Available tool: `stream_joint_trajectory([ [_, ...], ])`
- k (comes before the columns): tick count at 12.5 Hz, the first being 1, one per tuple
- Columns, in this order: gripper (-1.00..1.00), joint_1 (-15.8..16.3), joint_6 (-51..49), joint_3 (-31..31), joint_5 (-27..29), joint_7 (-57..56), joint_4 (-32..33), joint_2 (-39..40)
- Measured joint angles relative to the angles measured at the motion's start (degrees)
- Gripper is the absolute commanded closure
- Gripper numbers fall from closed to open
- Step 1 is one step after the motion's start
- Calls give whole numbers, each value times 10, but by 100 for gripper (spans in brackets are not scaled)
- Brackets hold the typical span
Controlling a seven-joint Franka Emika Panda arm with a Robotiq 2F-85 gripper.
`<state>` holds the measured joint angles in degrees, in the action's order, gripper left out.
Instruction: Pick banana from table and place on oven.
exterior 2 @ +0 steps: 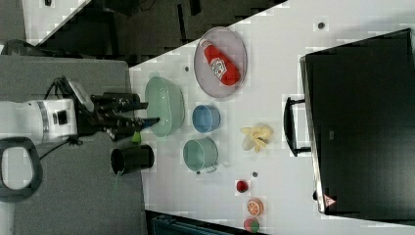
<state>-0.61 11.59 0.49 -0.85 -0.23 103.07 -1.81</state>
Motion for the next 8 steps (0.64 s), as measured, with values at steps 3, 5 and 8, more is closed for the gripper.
stream_joint_trajectory([
  [3,-100,-1,-73,4,3,38,156,-170],
  [5,-100,-2,-68,12,2,41,181,-254],
  [8,-100,1,-18,19,0,68,165,-280],
])
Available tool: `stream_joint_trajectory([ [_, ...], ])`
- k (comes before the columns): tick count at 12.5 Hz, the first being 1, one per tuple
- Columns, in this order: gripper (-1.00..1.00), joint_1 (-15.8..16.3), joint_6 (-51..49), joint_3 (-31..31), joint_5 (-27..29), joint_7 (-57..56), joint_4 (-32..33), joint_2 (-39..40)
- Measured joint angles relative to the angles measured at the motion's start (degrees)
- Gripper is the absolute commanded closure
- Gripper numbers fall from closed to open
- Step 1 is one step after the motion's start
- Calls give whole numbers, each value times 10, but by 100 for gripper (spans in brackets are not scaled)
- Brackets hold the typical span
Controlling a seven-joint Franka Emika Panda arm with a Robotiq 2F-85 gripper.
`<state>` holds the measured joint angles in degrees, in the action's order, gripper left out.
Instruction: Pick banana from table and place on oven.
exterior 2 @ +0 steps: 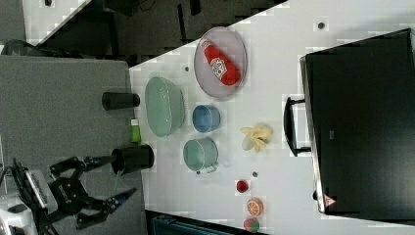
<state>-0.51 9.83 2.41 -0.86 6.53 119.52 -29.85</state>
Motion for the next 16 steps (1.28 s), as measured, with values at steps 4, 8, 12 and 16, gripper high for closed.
stream_joint_trajectory([
  [4,-100,4,94,-8,23,15,56,78],
  [8,-100,-1,271,-7,7,16,169,215],
  [12,-100,-4,399,-3,9,16,229,356],
  [16,-100,-3,491,3,14,16,216,454],
])
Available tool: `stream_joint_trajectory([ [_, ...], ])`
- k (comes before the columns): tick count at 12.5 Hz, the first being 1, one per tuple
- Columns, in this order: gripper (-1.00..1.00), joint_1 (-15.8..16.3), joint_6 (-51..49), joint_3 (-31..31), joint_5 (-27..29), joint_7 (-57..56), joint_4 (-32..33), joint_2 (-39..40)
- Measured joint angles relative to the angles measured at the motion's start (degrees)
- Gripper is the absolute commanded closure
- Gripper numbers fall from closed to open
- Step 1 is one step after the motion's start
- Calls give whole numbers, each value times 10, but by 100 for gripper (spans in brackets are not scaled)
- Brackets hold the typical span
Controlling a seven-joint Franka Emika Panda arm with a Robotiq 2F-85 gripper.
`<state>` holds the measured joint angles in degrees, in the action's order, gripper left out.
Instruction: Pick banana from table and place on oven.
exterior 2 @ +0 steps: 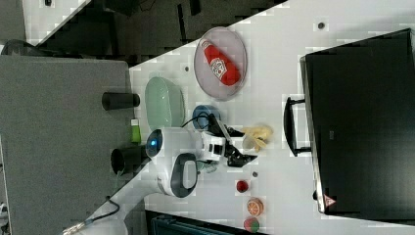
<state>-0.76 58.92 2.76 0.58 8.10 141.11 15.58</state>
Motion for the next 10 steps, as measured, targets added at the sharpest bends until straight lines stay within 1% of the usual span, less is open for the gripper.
stream_joint_trajectory([
  [1,-100,-2,24,5,-9,0,0,13],
  [2,-92,-3,49,9,-9,0,3,24],
  [3,-68,-5,68,8,-5,0,3,33],
  [6,6,-4,78,-2,6,0,1,43],
  [8,48,3,79,-3,9,0,-4,42],
  [9,57,7,84,-3,4,0,-3,38],
  [10,57,7,84,-8,2,0,-3,39],
])
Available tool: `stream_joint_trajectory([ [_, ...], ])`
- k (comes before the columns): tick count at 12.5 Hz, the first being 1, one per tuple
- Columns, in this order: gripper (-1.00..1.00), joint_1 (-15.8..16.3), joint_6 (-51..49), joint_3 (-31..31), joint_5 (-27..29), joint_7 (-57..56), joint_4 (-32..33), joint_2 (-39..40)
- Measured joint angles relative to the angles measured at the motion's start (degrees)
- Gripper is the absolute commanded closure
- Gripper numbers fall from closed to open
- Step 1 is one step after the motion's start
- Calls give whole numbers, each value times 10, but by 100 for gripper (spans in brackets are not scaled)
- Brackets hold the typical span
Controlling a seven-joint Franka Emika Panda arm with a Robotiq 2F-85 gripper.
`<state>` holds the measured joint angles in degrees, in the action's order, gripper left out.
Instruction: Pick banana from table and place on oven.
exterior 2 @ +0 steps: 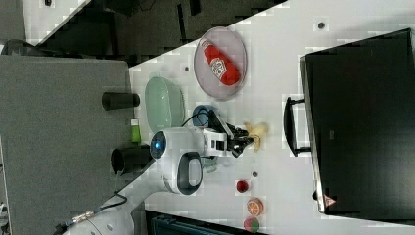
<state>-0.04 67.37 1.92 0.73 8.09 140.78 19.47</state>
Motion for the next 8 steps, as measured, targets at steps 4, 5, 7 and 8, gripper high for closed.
stream_joint_trajectory([
  [4,57,6,-4,1,4,0,12,-33],
  [5,56,1,-31,-3,-4,0,10,-61],
  [7,57,-5,-141,-10,-1,0,-11,-129],
  [8,57,-4,-197,-12,0,0,-32,-166],
])
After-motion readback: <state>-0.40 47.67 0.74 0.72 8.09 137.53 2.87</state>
